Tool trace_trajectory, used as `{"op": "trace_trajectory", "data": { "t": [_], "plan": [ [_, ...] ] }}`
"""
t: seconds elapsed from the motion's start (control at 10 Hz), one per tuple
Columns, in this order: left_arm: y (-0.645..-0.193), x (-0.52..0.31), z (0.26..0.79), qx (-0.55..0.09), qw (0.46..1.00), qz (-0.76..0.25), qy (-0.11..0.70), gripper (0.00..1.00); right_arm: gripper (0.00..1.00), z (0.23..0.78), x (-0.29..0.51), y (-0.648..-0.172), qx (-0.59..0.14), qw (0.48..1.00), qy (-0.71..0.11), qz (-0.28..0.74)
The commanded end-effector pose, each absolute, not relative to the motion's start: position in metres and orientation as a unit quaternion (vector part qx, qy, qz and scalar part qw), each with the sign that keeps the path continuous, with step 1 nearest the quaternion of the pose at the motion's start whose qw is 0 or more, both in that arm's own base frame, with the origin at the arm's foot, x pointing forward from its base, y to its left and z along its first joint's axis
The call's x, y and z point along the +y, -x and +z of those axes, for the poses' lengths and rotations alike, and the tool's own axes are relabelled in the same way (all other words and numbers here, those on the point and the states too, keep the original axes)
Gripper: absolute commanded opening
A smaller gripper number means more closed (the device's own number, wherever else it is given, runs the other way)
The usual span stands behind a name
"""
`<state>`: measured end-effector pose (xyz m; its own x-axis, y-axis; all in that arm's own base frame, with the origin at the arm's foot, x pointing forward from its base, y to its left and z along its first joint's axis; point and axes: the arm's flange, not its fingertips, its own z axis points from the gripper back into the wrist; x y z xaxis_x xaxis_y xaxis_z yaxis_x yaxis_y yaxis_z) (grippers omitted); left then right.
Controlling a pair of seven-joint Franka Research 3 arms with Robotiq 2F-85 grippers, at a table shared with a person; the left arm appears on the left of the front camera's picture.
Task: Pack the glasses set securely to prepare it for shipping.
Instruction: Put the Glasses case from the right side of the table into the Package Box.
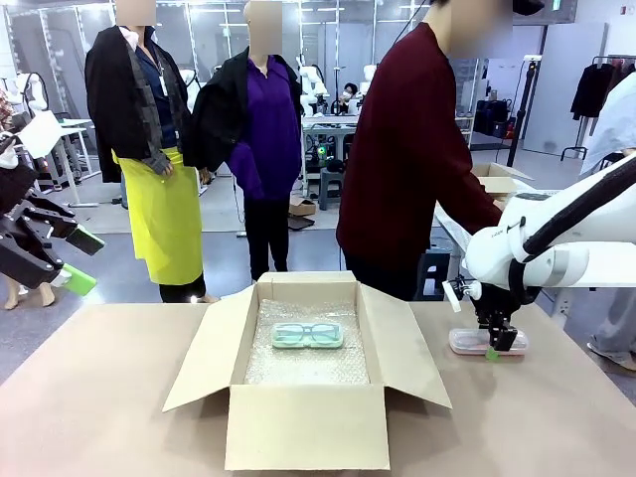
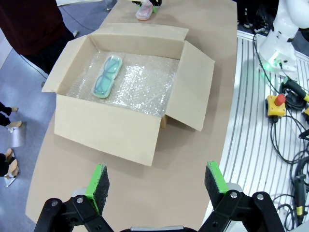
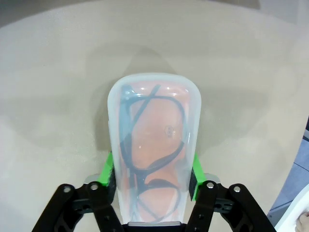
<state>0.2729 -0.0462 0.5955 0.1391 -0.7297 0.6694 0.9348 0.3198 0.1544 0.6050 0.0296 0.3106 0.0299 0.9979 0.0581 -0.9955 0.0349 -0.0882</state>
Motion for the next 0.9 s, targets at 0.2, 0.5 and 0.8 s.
{"op": "trace_trajectory", "data": {
  "t": [0.2, 0.5, 0.8],
  "plan": [
    [-0.2724, -0.0444, 0.5969, -0.336, 0.732, -0.571, 0.156, 1.00, 0.07, 0.3097, 0.0293, -0.6048, -0.029, 0.715, 0.011, 0.698],
    [-0.2724, -0.0444, 0.5969, -0.336, 0.732, -0.571, 0.156, 1.00, 0.07, 0.3112, 0.0298, -0.6050, -0.052, 0.718, 0.012, 0.694],
    [-0.2724, -0.0444, 0.5969, -0.336, 0.732, -0.571, 0.156, 1.00, 0.07, 0.3112, 0.0298, -0.6050, -0.052, 0.718, 0.012, 0.694]
  ]
}}
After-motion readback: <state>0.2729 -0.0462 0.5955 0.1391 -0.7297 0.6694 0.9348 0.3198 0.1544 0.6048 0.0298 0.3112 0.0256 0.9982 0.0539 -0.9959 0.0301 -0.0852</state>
